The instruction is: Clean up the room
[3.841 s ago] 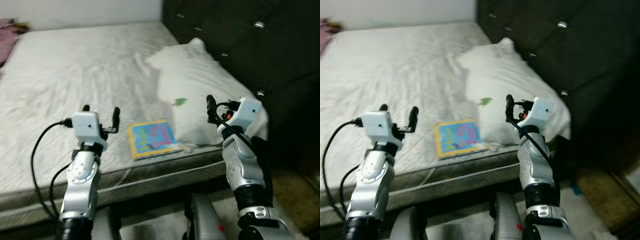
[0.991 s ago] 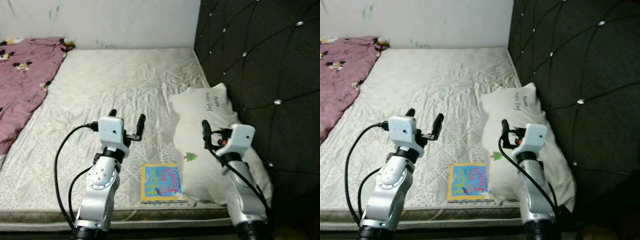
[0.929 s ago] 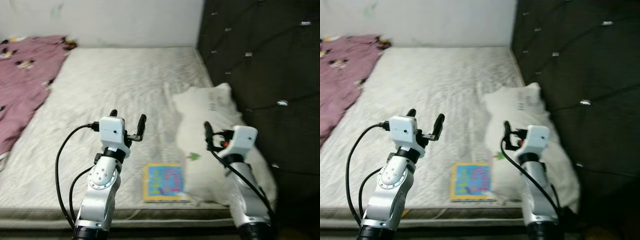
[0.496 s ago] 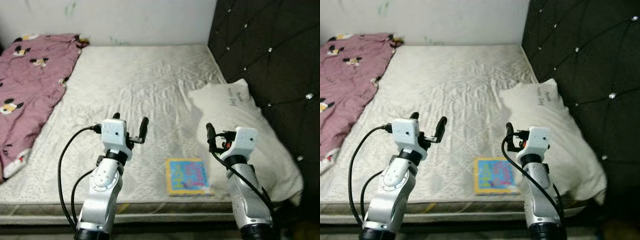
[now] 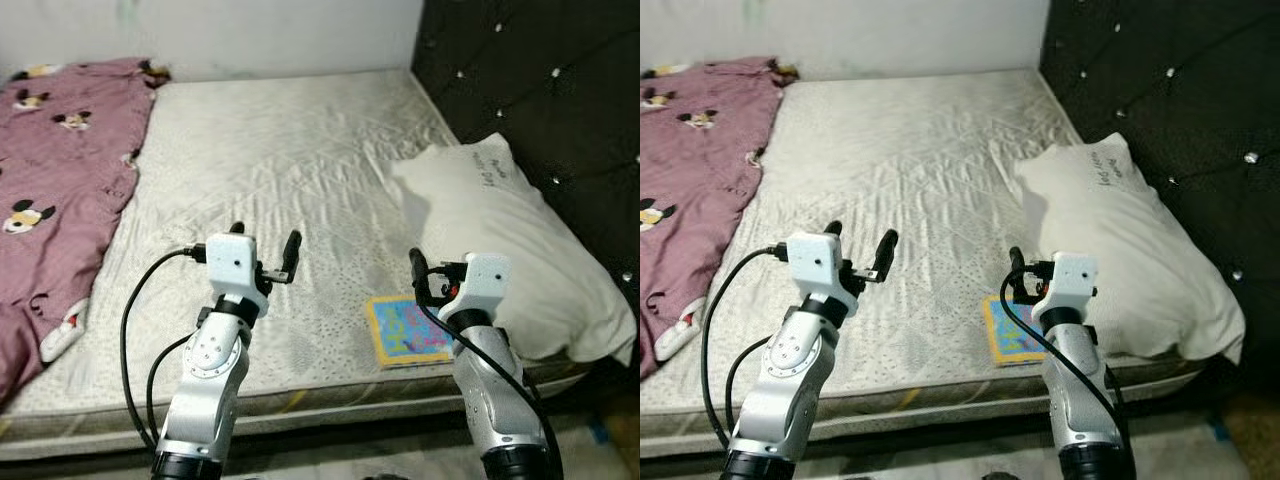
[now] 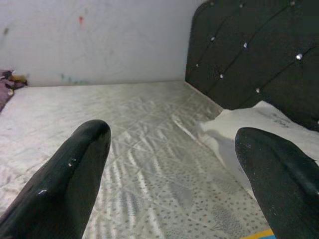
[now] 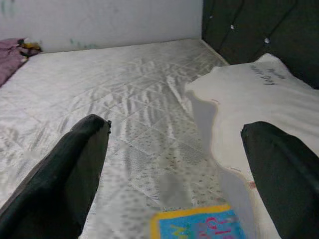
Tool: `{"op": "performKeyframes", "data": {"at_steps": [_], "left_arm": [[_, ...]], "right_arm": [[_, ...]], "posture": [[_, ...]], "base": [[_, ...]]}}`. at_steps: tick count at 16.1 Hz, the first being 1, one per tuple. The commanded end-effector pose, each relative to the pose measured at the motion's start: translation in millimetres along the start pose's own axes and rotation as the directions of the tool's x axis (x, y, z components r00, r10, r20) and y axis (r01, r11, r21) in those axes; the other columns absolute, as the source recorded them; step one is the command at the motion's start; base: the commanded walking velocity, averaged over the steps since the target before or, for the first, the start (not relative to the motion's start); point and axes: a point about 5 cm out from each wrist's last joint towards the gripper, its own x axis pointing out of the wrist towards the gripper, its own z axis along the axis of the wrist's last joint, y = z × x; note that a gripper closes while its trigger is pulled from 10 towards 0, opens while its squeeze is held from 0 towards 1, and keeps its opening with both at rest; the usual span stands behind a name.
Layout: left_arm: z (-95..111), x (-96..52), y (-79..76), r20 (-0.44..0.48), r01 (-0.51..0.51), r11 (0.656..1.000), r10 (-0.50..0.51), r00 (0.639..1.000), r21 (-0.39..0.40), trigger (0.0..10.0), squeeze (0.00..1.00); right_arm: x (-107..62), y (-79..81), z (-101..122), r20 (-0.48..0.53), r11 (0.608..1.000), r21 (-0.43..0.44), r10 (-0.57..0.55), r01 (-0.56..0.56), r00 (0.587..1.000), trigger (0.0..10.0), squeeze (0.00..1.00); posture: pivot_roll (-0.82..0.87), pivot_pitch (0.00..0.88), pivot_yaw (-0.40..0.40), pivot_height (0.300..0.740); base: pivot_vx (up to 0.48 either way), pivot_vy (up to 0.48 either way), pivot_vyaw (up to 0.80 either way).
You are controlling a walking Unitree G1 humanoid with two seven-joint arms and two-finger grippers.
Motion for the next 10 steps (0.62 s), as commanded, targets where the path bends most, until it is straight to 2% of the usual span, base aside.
{"op": "performKeyframes", "data": {"at_steps": [1, 5, 10], "left_arm": [[-3.3, -4.1, 8.4, -0.016, -0.021, 1.000, 0.021, 1.000, 0.007, 10.0, 0.00], [-7.1, -9.3, 19.8, -0.033, -0.048, 0.999, 0.049, 0.998, 0.024, 10.0, 0.00], [-15.7, -23.5, 38.1, -0.072, -0.111, 0.993, 0.114, 0.991, 0.036, 10.0, 0.00]], "right_arm": [[1.8, 9.8, 3.3, 0.012, 0.999, 0.006, 0.034, -0.034, 0.999, 10.0, 0.00], [0.2, 8.0, 3.7, 0.017, 0.999, 0.006, 0.043, -0.043, 0.999, 10.0, 0.00], [-4.6, -9.1, 3.5, 0.014, 1.000, -0.027, 0.003, -0.003, 1.000, 10.0, 0.00]], "posture": [[-0.07, 0.105, 0.037, 0.740], [-0.07, 0.105, 0.038, 0.740], [-0.06, 0.115, 0.036, 0.740]], "base": [[0.000, 0.480, 0.00], [0.000, 0.480, 0.00], [0.000, 0.480, 0.00]]}}
